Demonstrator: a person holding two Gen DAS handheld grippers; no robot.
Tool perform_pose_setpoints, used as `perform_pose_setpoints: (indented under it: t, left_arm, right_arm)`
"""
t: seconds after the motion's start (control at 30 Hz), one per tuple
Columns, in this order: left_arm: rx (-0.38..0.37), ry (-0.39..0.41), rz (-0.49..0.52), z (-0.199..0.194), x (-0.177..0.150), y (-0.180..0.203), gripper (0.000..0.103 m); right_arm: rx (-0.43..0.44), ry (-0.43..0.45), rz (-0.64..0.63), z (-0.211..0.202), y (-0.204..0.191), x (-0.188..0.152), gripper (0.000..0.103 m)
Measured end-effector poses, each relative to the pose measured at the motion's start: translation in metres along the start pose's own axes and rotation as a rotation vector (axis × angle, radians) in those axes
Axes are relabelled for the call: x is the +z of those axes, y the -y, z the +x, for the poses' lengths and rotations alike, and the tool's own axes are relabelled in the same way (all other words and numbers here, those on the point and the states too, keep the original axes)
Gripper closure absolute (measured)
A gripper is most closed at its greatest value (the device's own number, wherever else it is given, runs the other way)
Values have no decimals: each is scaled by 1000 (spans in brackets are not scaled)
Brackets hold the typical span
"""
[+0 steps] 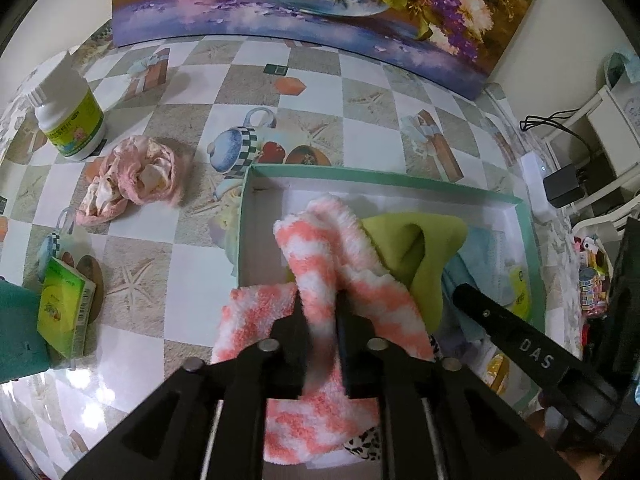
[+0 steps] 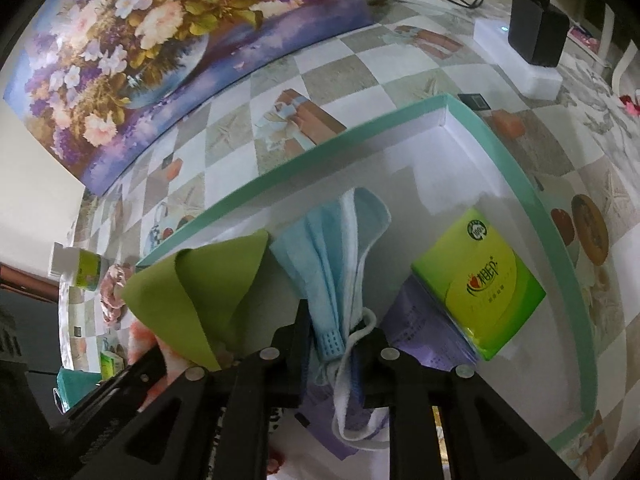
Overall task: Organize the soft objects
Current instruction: 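Open the left tool to drop the zigzag cloth while the right tool drops the mask into the tray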
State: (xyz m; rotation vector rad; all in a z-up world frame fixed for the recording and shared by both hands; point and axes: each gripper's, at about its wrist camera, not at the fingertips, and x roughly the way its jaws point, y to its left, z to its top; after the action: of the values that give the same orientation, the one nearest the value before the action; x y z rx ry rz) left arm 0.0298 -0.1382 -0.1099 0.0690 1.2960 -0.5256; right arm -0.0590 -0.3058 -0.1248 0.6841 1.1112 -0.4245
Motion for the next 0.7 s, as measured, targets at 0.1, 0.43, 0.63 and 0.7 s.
perform_pose_setpoints:
  t: [0.1,0.43,0.63,0.7]
  left_arm:
    - [6,6,3,-7,0,2,55]
    - [-18,41,-27,-40,6,-1,30]
    - [-33,84,-25,-61,8,-1,16]
    - [-25,95,-20,-63,8,-1,13]
  right_arm:
    - [-14,-12,-11,-1,-2,0,73]
    - [-75,-2,-6,-34,-1,6,48]
    - [-119,30,-45,-57,-11,6,32]
    - [-139,45,-59,-63,-14,5,28]
